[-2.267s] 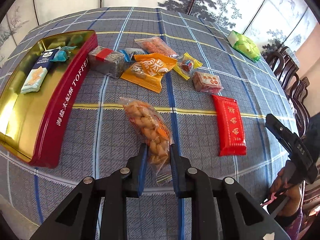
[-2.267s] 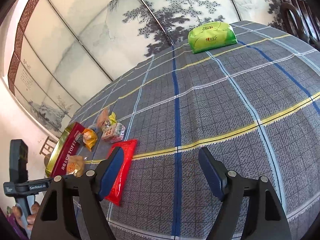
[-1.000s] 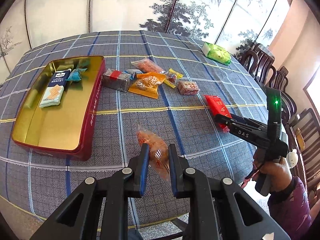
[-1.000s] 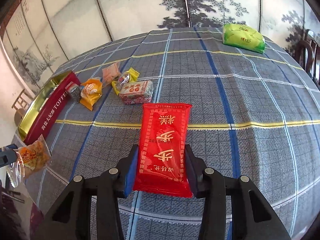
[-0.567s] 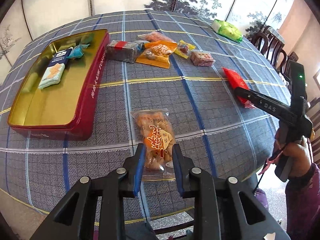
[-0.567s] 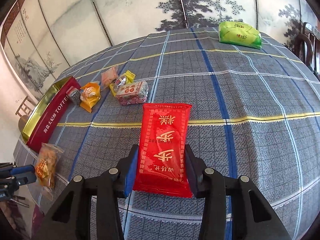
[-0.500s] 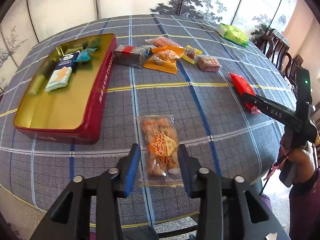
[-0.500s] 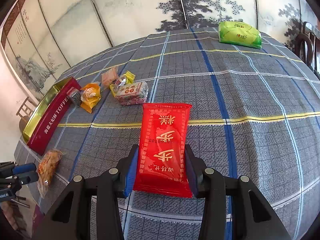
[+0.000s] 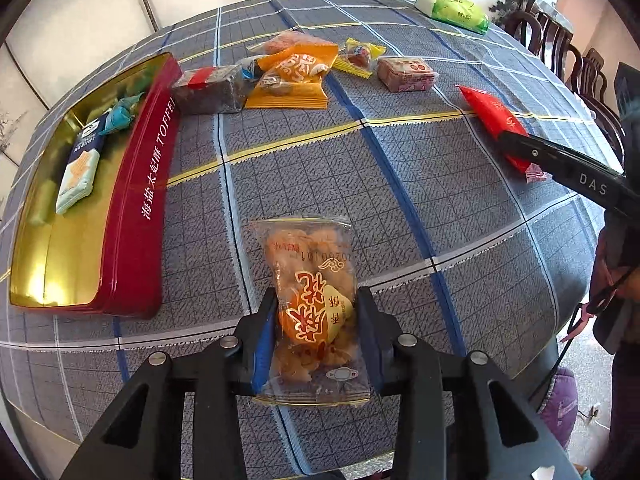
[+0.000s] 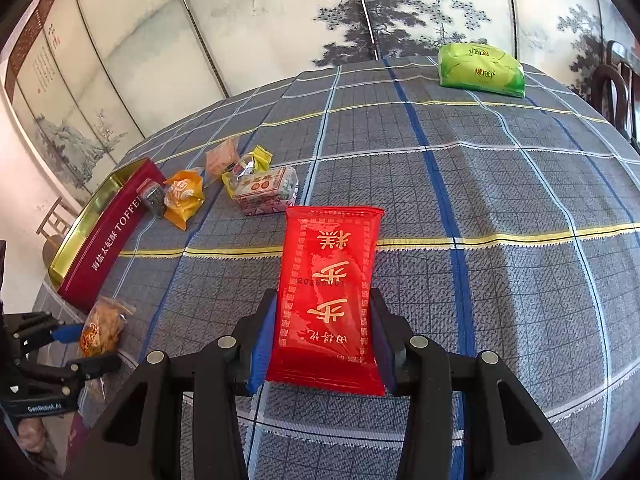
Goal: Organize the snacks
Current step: 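Carry the peanut bag into the tin and release it while the right gripper holds the red packet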
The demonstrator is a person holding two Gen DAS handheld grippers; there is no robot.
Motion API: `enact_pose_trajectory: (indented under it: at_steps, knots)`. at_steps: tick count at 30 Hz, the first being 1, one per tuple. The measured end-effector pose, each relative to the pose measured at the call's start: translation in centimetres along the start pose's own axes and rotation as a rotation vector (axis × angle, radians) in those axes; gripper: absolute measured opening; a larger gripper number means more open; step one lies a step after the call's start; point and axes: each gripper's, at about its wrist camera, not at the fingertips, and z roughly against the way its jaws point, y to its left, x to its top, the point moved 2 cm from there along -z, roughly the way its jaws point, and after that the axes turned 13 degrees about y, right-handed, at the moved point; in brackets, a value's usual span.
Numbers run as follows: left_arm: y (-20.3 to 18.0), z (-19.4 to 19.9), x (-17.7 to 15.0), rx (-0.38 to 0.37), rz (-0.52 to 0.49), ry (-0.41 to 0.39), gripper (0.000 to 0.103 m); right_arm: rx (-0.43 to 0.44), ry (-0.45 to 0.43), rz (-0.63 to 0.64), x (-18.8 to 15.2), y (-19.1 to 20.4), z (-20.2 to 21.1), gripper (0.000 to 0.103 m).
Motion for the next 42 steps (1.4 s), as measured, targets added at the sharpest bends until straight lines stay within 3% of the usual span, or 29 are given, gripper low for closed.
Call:
enact_pose_trajectory:
  at_steps: [3,9,16,25,31,42]
  knots:
    - [-0.1,0.9,-0.7,0.024,-0.010,-0.027,0.033,-0.012,0.003,0.008,0.1,0.2,-0.1,0.044]
    - [1.3,5.1,-2.5,-0.095,0.027,-0.123,0.033,-0.037,-0.007,0.009,0.1,0.6,-0.2,0.044]
    - [3.3,7.9,-3.2,-0.090,0.062,-0.191,0.033,-0.047,-0.011,-0.010,0.0,0.9,-0.2,0.044]
    - [9.8,10.3,-1.7,0.028,0.143,-0.301,0.034,-0.069,-0.012,-0.008,0.2,1.3,-0.5,0.044]
    - [15.0,8.6,-0.2,0.083,0.181,-0.286,0.034,-0.080,-0.010,-0.003,0.3,1.5,-0.6,0.044]
    - [17.2,5.8,1.2,0.174,0.162,-0.293,0.034,-0.086,-0.009,-0.001,0.4,1.8,-0.7,0.044]
